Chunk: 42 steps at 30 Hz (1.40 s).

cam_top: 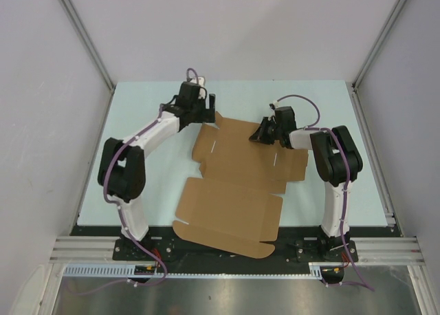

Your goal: Fold the paper box

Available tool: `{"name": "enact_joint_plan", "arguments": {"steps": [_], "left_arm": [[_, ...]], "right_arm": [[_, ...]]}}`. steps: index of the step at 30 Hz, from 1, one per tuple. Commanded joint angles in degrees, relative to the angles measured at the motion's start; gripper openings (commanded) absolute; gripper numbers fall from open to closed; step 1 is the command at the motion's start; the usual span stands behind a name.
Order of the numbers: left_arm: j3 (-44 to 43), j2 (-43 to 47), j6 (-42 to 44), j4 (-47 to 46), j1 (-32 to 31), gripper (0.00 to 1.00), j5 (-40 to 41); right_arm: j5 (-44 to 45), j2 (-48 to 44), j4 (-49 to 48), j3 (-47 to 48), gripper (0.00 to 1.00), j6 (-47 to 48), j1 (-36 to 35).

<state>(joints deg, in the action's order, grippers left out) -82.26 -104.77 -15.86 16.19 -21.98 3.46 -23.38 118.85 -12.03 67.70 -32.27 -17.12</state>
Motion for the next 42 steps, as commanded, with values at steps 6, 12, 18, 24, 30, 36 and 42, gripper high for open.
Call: {"name": "enact_joint_plan", "arguments": {"steps": [6,12,18,24,30,36,42], "left_arm": [[-8.3,-8.8,5.4,10.6,-1.6,0.86,11.2],[-7.9,-10.2,5.9,11.1,-1.6,0.81,13.2],[-11.0,-12.8,6.1,11.6,-1.7,0.39,11.0],[-5.1,-9.1,6.3,3.9,-1.7,0.01,8.8],[9.5,0.4,4.5,-13.1,-1.9,0.0,7.3],[32.6,14.2,7.4,-41.2,-2.7,0.0,4.6],[45.0,19.8,11.0,-63.1,-3.4,0.01,4.4]], "right_arm": [[3.5,-3.4,6.3,-1.1,0.0,2.9,-0.5],[4.5,-7.0,7.8,-1.1,0.0,3.0,-0.5],[5.8,-14.8,9.9,-1.1,0.07,3.4,-0.8],[6.5,-19.1,15.4,2.3,0.32,4.9,-1.7],[13.8,-21.2,24.0,10.2,0.39,10.9,-5.5],[21.4,-24.3,24.9,13.7,0.43,23.2,-8.5],[18.0,-20.3,38.7,26.6,0.48,35.1,-9.1]]}}
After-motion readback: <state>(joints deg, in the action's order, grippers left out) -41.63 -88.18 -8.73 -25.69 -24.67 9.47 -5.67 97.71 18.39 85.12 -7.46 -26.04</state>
